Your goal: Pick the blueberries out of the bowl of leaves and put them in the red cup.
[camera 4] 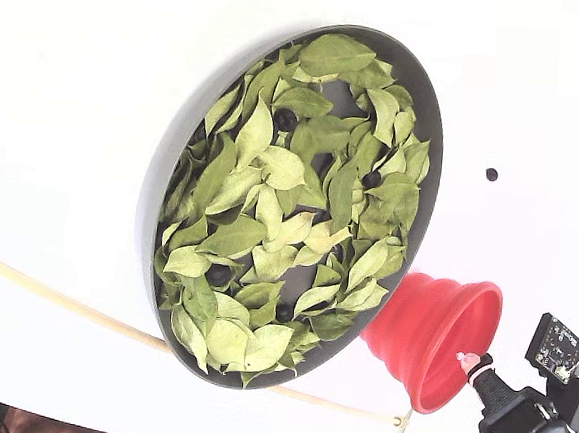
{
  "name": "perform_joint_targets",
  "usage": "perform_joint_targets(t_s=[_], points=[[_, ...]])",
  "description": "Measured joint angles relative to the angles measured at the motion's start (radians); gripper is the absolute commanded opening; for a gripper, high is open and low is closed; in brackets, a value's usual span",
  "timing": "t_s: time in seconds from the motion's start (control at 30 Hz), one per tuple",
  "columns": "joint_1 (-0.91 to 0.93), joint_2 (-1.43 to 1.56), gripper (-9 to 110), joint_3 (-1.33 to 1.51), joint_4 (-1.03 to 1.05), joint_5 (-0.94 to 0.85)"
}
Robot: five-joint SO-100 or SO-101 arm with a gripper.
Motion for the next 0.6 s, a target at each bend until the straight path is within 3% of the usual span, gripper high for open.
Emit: perform_joint_targets(t_s=[0.6], points=[[-0.150, 0.075, 16, 0.006, 0.038, 0.066]])
